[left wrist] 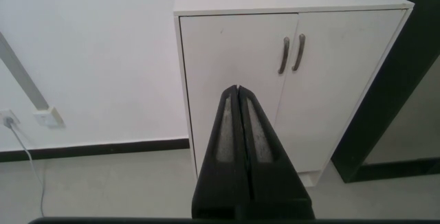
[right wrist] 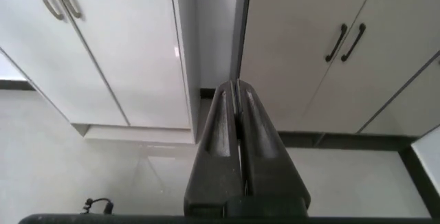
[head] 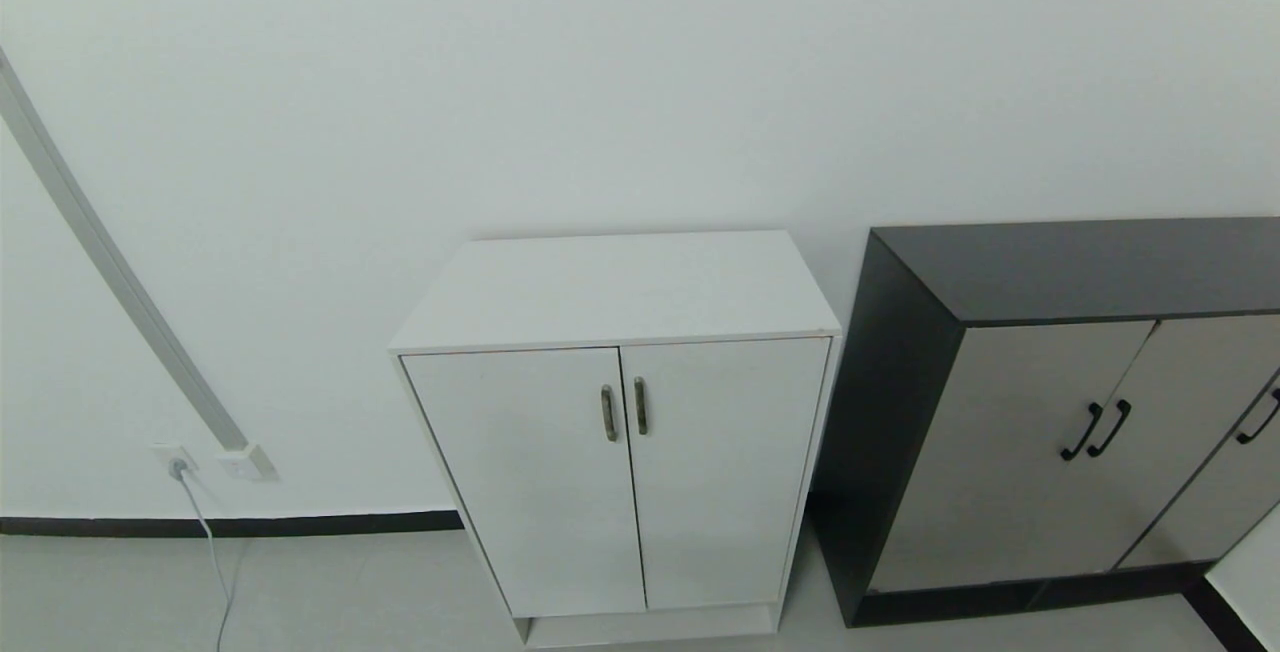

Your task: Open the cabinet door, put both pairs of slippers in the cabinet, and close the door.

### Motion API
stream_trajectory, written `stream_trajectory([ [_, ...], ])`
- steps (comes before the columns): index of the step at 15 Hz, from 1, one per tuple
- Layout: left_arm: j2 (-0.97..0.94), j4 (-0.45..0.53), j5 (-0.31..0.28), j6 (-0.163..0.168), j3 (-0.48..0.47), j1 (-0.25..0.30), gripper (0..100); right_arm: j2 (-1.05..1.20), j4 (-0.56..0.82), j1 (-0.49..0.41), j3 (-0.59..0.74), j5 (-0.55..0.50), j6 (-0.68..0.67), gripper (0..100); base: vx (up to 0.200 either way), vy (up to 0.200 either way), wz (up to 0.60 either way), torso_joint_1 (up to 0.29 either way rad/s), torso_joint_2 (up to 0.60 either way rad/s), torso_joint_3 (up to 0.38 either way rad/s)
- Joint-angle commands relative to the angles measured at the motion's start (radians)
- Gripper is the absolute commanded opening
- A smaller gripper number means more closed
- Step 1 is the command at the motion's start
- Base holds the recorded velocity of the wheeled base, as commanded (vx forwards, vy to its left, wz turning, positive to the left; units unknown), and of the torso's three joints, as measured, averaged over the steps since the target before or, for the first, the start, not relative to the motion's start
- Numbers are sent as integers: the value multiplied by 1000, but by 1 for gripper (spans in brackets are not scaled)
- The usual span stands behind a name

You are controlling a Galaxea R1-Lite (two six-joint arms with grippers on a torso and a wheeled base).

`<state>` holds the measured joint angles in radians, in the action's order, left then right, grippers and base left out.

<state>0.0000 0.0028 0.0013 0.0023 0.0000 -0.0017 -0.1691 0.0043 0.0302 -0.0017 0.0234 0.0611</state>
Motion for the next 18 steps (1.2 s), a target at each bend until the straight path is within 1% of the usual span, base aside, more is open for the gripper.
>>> stream_trajectory([
  [1, 0, 0, 0, -1, 0, 0, 0, 26, 0, -52, 2, 0, 0, 0, 0, 0, 0, 0, 0, 0],
  [2, 0, -1, 0, -1, 0, 0, 0, 49, 0, -70, 2, 0, 0, 0, 0, 0, 0, 0, 0, 0],
  [4, 0, 0, 0, -2, 0, 0, 0, 99, 0, -67, 2, 0, -1, 0, 0, 0, 0, 0, 0, 0],
  [6, 0, 0, 0, -2, 0, 0, 0, 148, 0, -26, 2, 7, -37, 0, 0, 0, 0, 0, 0, 0],
  [9, 0, -1, 0, -2, 0, 0, 0, 168, 0, -27, 2, 12, -41, 0, 0, 0, 0, 0, 0, 0],
  [12, 0, -1, 0, -1, 0, 0, 0, 168, 0, -27, 2, -17, -63, 0, 0, 0, 0, 0, 0, 0],
  [14, 0, 0, 0, -2, 0, 0, 0, 168, -7, -27, 2, -39, -129, 0, 0, 0, 0, 0, 0, 0],
  [18, 0, -1, -1, 1, 0, 0, 0, 168, -7, -27, 2, -56, -136, 0, 0, 0, 0, 0, 0, 0],
])
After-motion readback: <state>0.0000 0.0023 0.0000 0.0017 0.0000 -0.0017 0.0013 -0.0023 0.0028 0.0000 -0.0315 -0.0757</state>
